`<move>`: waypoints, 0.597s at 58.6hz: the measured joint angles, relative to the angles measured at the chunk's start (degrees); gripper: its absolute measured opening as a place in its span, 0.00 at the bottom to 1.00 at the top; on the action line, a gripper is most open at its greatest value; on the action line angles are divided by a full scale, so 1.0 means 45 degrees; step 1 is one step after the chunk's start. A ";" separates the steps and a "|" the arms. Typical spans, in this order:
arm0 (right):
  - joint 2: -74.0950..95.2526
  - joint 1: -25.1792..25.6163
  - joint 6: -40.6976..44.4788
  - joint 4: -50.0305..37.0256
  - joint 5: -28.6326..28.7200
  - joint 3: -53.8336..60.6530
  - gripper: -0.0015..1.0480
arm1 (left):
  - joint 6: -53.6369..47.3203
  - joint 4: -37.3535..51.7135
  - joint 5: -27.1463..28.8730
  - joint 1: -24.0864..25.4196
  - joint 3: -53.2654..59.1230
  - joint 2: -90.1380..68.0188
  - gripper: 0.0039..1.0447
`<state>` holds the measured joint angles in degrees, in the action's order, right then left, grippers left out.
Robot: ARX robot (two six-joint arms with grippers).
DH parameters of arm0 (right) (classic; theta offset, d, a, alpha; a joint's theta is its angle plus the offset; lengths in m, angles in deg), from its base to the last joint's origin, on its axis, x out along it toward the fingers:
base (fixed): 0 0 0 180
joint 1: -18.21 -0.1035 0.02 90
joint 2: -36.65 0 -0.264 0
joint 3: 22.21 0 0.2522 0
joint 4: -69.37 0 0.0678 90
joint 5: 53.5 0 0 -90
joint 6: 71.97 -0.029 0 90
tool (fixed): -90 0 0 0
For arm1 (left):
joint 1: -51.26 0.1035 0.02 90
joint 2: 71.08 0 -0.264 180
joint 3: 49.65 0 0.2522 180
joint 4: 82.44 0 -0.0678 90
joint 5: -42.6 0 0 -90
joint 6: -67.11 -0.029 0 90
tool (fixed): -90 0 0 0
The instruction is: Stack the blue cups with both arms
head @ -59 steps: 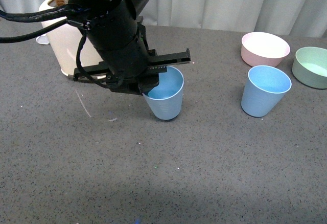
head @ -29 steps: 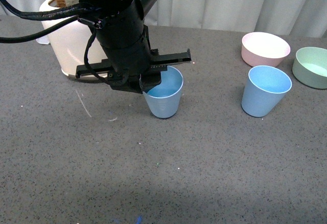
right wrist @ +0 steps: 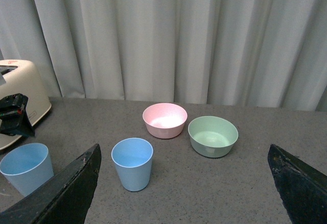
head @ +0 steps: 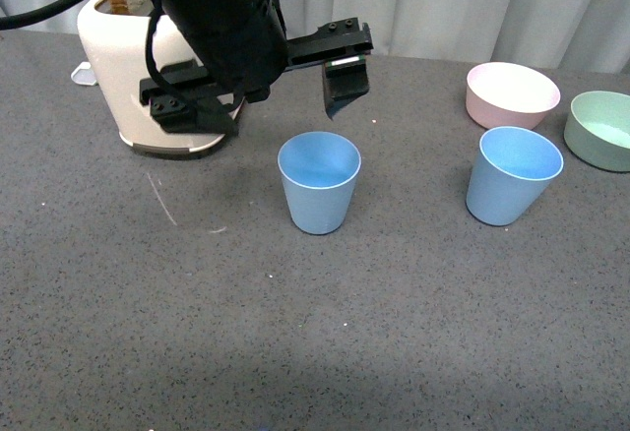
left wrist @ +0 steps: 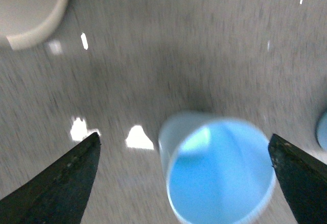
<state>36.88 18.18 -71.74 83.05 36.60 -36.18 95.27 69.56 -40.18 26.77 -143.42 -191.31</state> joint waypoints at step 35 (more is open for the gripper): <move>0.0000 0.0000 0.0000 0.0000 -0.0005 0.0000 0.91 | -0.6062 1.8170 0.0933 0.2788 1.3216 0.6907 0.03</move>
<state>36.88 18.18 -71.74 83.05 36.57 -36.18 68.00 151.33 -35.98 39.31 -83.95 -160.23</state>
